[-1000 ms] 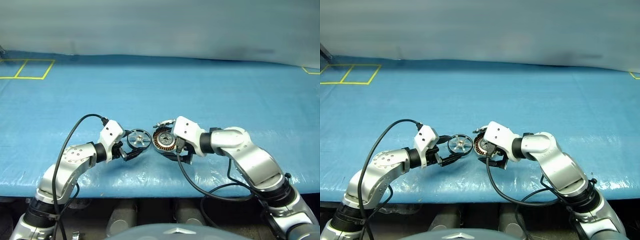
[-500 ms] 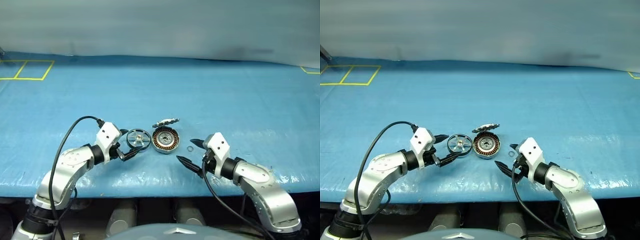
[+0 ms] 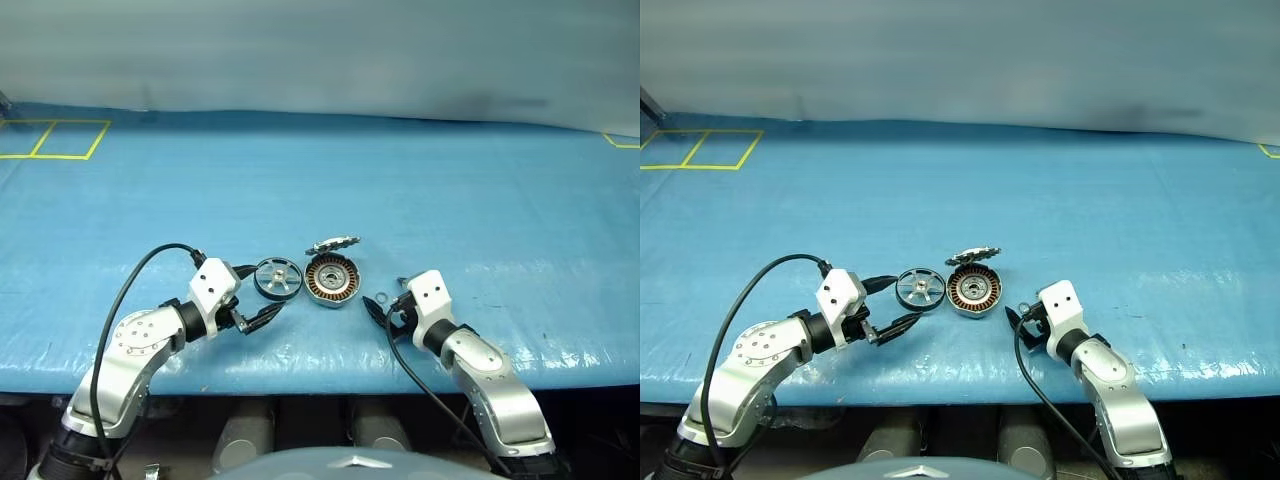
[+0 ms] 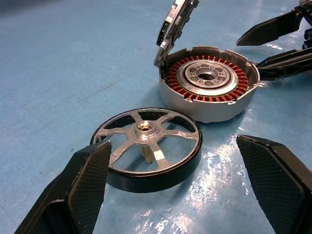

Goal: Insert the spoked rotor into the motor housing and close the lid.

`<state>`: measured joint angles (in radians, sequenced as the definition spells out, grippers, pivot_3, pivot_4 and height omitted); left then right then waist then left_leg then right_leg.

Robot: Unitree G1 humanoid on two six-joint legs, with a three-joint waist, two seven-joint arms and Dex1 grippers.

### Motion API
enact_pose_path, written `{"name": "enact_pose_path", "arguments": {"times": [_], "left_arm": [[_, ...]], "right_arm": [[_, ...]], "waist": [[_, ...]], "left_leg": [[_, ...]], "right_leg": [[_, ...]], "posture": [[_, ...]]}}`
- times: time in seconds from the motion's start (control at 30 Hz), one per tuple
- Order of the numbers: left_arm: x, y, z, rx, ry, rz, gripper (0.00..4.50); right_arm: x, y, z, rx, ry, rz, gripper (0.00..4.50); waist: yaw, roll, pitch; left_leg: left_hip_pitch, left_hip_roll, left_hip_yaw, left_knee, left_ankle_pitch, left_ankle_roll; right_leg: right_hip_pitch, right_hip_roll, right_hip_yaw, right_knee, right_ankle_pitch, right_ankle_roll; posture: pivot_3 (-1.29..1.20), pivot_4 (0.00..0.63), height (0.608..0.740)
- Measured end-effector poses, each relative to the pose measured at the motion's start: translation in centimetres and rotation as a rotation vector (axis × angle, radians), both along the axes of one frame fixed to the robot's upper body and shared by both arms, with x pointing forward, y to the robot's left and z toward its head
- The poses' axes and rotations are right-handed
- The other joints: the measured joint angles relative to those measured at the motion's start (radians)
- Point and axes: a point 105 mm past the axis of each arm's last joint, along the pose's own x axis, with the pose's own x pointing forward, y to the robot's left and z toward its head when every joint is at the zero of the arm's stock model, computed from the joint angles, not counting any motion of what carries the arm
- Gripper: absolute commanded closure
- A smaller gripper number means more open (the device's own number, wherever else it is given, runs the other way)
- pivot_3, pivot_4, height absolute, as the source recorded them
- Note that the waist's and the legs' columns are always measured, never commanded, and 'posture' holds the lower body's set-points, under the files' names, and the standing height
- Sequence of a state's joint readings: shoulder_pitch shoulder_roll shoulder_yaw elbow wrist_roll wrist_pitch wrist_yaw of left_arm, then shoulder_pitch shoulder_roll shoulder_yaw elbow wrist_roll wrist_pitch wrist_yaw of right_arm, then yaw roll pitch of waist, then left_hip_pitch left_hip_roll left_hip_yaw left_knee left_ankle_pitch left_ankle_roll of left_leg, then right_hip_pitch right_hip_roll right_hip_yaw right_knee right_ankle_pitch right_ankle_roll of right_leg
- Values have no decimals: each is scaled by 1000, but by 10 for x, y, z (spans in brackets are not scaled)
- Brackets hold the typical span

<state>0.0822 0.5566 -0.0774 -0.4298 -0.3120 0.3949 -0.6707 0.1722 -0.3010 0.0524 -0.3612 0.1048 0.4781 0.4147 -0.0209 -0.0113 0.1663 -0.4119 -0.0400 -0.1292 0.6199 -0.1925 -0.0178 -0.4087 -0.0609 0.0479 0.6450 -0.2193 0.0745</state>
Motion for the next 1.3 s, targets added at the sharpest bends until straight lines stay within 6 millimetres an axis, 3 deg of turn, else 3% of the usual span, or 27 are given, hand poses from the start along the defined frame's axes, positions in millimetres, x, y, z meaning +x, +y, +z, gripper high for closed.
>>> {"name": "enact_pose_path", "arguments": {"times": [0.17, 0.3, 0.4, 0.67, 0.73, 1.03, 1.23, 1.3], "left_arm": [[-2, 1, 0, -27, -37, 23, 0], [-9, 2, -10, -34, -14, 37, 0], [-12, 1, -14, -44, -1, 42, 0], [-22, -1, -26, -72, 73, 15, 0], [-22, -1, -26, -78, 79, 13, 0], [-20, 1, -29, -89, 74, 44, 0], [-14, 1, -20, -104, 19, 50, 0], [-14, 1, -19, -104, 16, 51, 0]], "right_arm": [[-3, 2, -2, 26, 11, -8, 51], [-7, 3, -3, 47, 11, -9, 51], [-8, 2, -4, 48, 13, -11, 666], [-7, 1, -4, 54, 10, -17, 3345], [-7, 1, -4, 55, 10, -17, 3838], [-7, 4, 3, 57, 3, -5, 3836], [8, 14, 51, 95, -154, 29, 3836], [9, 16, 59, 106, -171, 37, 3836]], "waist": [[-2, 1, 0], [-2, 0, -1], [-1, 0, -1], [-3, 0, -1], [-3, 0, -1], [-2, 1, -1], [-2, 1, 0], [-2, 1, -1]], "left_leg": [[0, 0, 0, 0, 0, 0], [0, 0, 0, 0, 0, 0], [1, 0, 0, 0, 0, 0], [1, 1, 0, 0, 0, 0], [1, 1, 0, 0, 0, 0], [0, 5, 0, 0, 0, 0], [0, 6, 1, 0, 0, 0], [0, 6, 1, 0, 0, 0]], "right_leg": [[0, 0, 0, 0, 0, 0], [0, 0, 0, 0, 0, 0], [1, 0, 0, 0, 0, 0], [0, 0, 0, 0, 0, 0], [0, 0, 0, 0, 0, 0], [0, 0, 0, 0, 0, 0], [0, 0, -1, 0, 0, 0], [0, 0, -1, 0, 0, 0]], "posture": [[0, 150, 740], [0, 150, 740], [0, 150, 740], [0, 150, 740], [0, 150, 740], [0, 150, 740], [0, 150, 740], [0, 150, 740]]}}
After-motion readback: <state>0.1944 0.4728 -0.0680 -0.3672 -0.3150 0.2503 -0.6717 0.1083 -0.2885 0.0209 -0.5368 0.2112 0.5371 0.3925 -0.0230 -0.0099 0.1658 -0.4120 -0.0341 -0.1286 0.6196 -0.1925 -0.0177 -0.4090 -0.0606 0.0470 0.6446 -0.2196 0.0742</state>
